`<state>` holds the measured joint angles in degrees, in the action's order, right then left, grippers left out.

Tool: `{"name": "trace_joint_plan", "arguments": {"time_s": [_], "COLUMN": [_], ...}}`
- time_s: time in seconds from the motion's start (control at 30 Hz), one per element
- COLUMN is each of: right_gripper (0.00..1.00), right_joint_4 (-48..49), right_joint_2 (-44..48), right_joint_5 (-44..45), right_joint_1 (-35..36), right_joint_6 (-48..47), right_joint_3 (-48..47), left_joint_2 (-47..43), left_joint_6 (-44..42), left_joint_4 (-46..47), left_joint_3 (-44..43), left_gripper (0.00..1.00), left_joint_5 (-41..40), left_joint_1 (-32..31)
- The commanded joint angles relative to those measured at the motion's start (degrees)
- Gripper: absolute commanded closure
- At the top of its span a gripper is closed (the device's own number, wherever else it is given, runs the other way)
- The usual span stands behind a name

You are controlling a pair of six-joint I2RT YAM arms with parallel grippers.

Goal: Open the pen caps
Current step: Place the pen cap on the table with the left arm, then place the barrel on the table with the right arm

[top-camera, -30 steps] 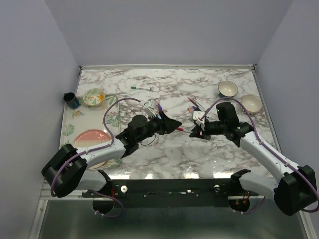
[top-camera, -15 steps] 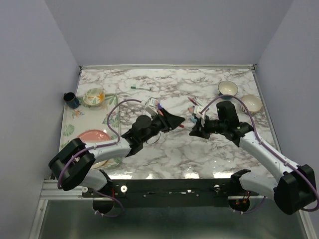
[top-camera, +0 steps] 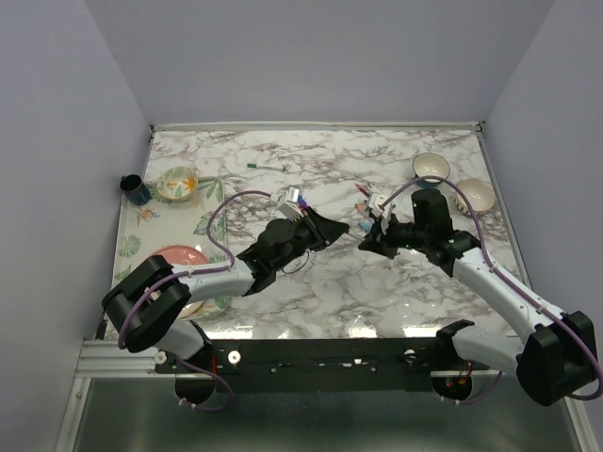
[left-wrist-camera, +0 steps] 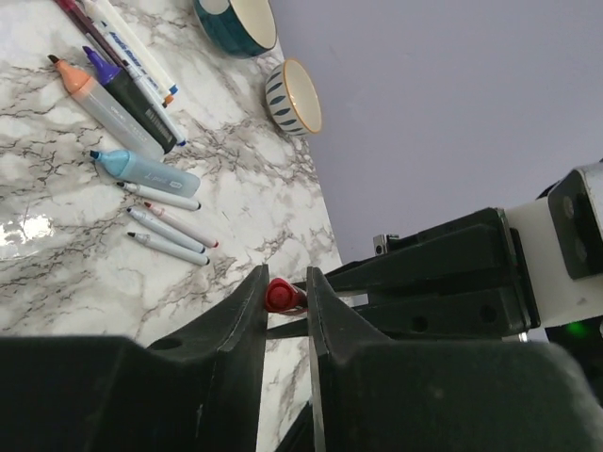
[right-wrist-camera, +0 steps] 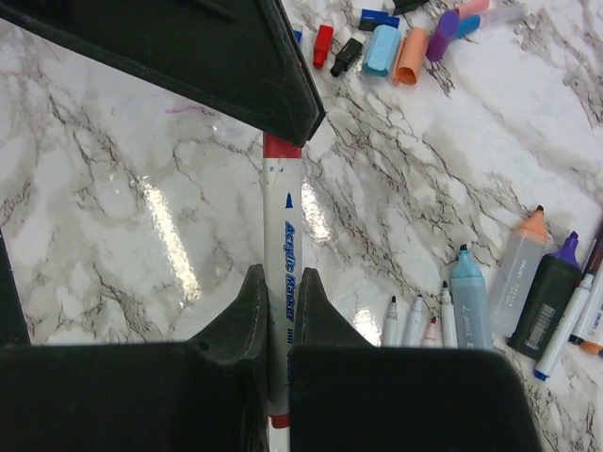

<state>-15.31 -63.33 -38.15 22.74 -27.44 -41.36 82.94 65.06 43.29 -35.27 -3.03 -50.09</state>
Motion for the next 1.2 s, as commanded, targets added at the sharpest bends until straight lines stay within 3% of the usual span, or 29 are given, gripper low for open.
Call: {"name": "trace_joint_plan", "arguments": {"time_s": [0.0, 0.07, 0.2, 0.27, 0.43, 0.63, 0.73, 0.9, 1.17], "right_gripper": [0.99, 0.99, 0.99, 0.99, 0.99, 0.99, 1.00, 0.99, 0.95], "right_joint_4": [0.6, 0.5, -2.3, -3.2, -5.3, -5.1, -2.7, -0.5, -1.4], "right_joint_2": [-0.7, -0.8, -1.4, -1.8, -2.3, -3.1, -4.1, -6.1, -8.7], "right_joint_5": [0.5, 0.3, -2.1, -2.5, -3.9, -1.6, 4.0, 12.3, 17.1], "right_joint_1": [-0.3, -0.3, -0.3, -0.4, -0.3, -0.4, -0.3, -1.1, -4.7], "right_joint_6": [0.7, 0.6, -1.2, -1.8, -3.3, -3.4, -1.7, 0.2, 1.4], "right_joint_3": [-1.0, -1.1, -1.9, -2.4, -2.9, -3.1, -2.8, -3.2, -4.8], "left_joint_2": [0.7, 0.4, -3.7, -8.1, -15.6, -19.6, -19.0, -14.6, -4.0], "left_joint_6": [0.3, 0.6, 0.2, 2.2, 3.7, 1.7, -0.4, -4.9, -13.8], "left_joint_4": [0.9, 1.0, -0.9, -2.5, -12.1, -16.7, -18.8, -20.1, -23.3], "left_joint_3": [-2.3, -1.9, 0.5, 4.0, 5.2, 7.0, 7.9, 9.2, 5.5], "left_gripper": [0.90, 1.00, 1.00, 1.00, 1.00, 1.00, 1.00, 1.00, 1.00], "left_joint_5": [-3.3, -4.1, -12.7, -21.9, -27.4, -22.2, -17.6, -10.3, -3.1], "left_joint_1": [-0.6, -0.5, 0.4, 1.7, 9.5, 15.5, 16.9, 19.1, 22.4]}}
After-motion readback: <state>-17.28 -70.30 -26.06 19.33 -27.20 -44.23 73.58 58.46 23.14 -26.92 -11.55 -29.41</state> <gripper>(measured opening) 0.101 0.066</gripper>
